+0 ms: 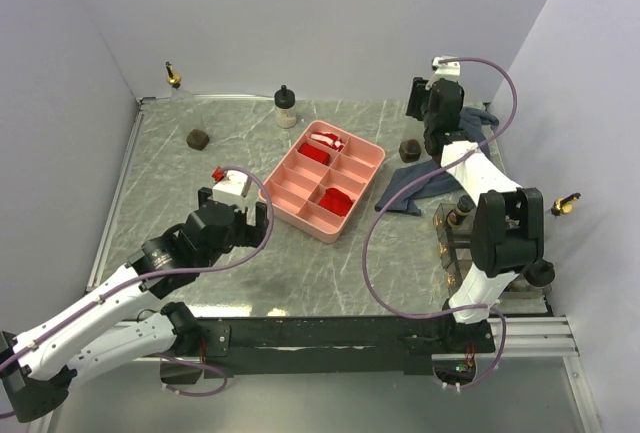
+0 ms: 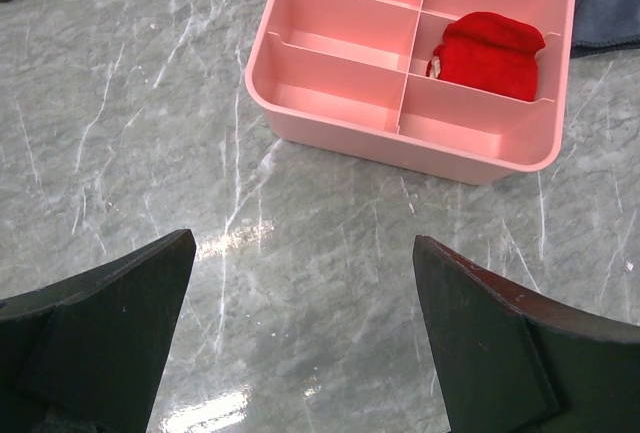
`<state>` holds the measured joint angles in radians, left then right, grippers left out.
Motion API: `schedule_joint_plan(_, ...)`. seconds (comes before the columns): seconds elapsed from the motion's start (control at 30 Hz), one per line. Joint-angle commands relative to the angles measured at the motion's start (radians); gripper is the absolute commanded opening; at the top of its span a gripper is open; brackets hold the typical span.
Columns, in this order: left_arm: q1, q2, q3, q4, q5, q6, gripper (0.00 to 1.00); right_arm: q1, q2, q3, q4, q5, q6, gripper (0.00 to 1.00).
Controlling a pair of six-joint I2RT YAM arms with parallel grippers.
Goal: Organize the condiment bottles
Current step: Pick up the bottle from the center of the board.
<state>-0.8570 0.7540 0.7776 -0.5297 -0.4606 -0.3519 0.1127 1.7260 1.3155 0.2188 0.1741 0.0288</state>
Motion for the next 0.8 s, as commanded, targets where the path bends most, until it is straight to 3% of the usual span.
schedule_joint_plan(0.0,0.006,-0.001,0.002,0.008,-0.012,0.019,0.97,-0.010,0.000,0.025,0.088,0.002,-0.020,0.60)
schedule_joint_plan(0.33,0.006,0.008,0.002,0.007,-0.015,0.019,0.97,-0.027,0.047,0.060,0.090,-0.019,-0.020,0.55)
schedule_joint_plan(0.63,0.006,0.004,0.003,0.007,-0.019,0.018,0.97,-0.027,0.012,0.137,0.011,-0.022,-0.030,0.04)
schedule_joint_plan(0.77,0.006,0.001,0.003,0.005,-0.021,0.016,0.97,-0.025,-0.054,0.169,-0.012,-0.022,0.026,0.00)
